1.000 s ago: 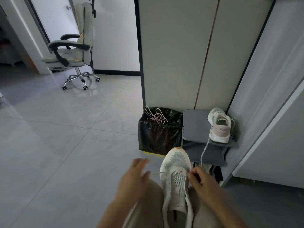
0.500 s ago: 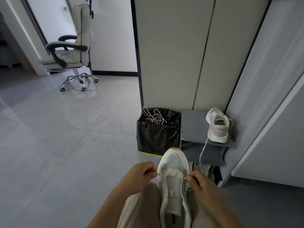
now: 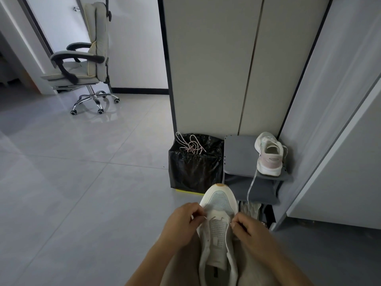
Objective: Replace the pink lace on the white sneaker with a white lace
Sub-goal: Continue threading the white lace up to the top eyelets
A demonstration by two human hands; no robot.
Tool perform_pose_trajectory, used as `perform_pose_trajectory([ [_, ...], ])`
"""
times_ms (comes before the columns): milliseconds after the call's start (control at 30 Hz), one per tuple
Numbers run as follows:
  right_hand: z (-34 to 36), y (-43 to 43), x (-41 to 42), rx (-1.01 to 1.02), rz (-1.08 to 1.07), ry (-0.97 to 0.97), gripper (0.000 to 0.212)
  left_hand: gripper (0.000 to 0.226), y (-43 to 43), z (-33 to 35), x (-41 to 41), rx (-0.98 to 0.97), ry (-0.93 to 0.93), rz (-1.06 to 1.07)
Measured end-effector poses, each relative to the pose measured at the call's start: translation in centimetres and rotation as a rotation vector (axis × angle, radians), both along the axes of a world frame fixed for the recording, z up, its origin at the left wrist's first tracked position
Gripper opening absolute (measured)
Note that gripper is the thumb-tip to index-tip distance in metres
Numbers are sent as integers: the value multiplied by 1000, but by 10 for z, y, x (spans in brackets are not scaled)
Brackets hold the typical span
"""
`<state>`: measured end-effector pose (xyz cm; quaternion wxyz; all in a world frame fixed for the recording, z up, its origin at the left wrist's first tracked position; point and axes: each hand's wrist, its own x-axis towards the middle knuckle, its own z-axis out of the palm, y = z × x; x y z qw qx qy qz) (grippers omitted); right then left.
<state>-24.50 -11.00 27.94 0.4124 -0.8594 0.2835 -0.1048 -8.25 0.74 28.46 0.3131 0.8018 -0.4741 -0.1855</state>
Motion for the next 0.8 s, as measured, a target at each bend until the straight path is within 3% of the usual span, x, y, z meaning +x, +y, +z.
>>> perform_pose_trajectory([
  [167, 2, -2, 0, 111, -82, -39, 24, 5, 5, 1, -1, 45, 0, 23],
  [300, 16, -9, -4, 165, -195, -63, 29, 18, 17, 10, 7, 77, 13, 38],
  [400, 36, -10, -5, 172, -236, -142, 20, 9, 21, 20, 9, -4, -97, 119],
  [467, 52, -4, 0, 319, -213, -243, 12, 15, 17, 28, -5, -125, -107, 163],
  [533, 65, 2, 5, 545, -167, -353, 15, 17, 10, 37, -33, -215, 13, 153],
  [633, 75, 3, 11, 773, -65, -521, 33, 31, -3, 39, -77, -244, 392, 80],
  [700, 79, -2, 13, 875, -39, -630, 50, 21, -9, 39, -90, -268, 615, 55],
  [800, 79, -23, 8, 953, -228, -763, 46, 18, 2, 46, -89, -84, 603, -123],
])
